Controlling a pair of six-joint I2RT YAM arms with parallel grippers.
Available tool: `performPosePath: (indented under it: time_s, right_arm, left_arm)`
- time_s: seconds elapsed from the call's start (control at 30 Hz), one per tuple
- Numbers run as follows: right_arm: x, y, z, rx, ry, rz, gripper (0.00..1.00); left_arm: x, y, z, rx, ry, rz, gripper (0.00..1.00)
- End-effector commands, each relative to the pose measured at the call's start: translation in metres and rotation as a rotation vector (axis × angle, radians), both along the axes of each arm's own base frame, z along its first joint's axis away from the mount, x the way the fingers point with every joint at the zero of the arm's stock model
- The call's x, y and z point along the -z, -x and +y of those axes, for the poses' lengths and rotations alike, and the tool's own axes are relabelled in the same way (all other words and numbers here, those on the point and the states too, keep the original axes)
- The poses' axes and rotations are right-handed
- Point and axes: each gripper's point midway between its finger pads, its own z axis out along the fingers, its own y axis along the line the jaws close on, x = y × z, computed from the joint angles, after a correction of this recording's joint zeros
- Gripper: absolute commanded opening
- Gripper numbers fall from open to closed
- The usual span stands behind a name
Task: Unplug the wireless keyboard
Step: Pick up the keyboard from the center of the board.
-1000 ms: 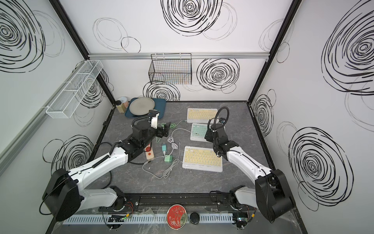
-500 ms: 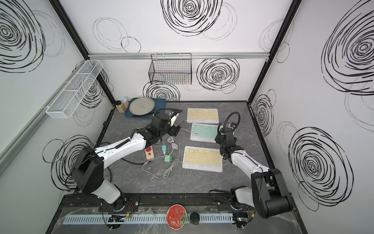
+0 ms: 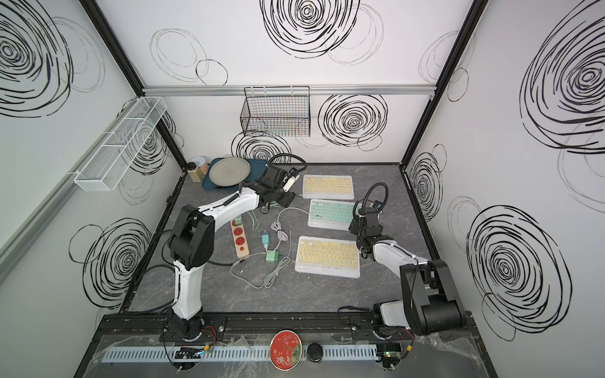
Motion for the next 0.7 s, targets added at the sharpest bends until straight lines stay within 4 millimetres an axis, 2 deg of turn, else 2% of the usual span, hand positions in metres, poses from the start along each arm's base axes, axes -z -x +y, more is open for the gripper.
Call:
performPosePath:
  time_s: [0.0, 0.17, 0.27, 0.4, 0.5, 0.67]
  right_arm:
    - [-0.012, -0.007, 0.001, 0.004, -0.013, -0.037, 0.73]
    - [-0.014, -0.007, 0.000, 0.008, -0.012, -0.047, 0.74]
    - [-0.012, -0.008, 0.000, 0.008, -0.010, -0.037, 0.74]
    - [-0.011, -0.009, 0.000, 0.012, -0.006, -0.027, 0.74]
    - [-0.011, -0.009, 0.001, 0.011, -0.006, -0.029, 0.74]
    - [-0.009, -0.012, 0.003, 0.008, 0.001, -0.012, 0.74]
  left_arm:
    - [0.005, -0.004, -0.006, 0.062, -0.021, 0.045, 0.70]
    - [0.029, -0.023, -0.006, 0.083, -0.025, 0.132, 0.69]
    - [0.038, -0.034, -0.006, 0.083, -0.001, 0.179, 0.64]
    - [0.063, -0.036, -0.005, 0.081, -0.029, 0.226, 0.58]
    - [0.080, -0.035, -0.001, 0.065, -0.050, 0.252, 0.57]
    - [0.092, -0.035, 0.008, 0.028, -0.039, 0.294, 0.53]
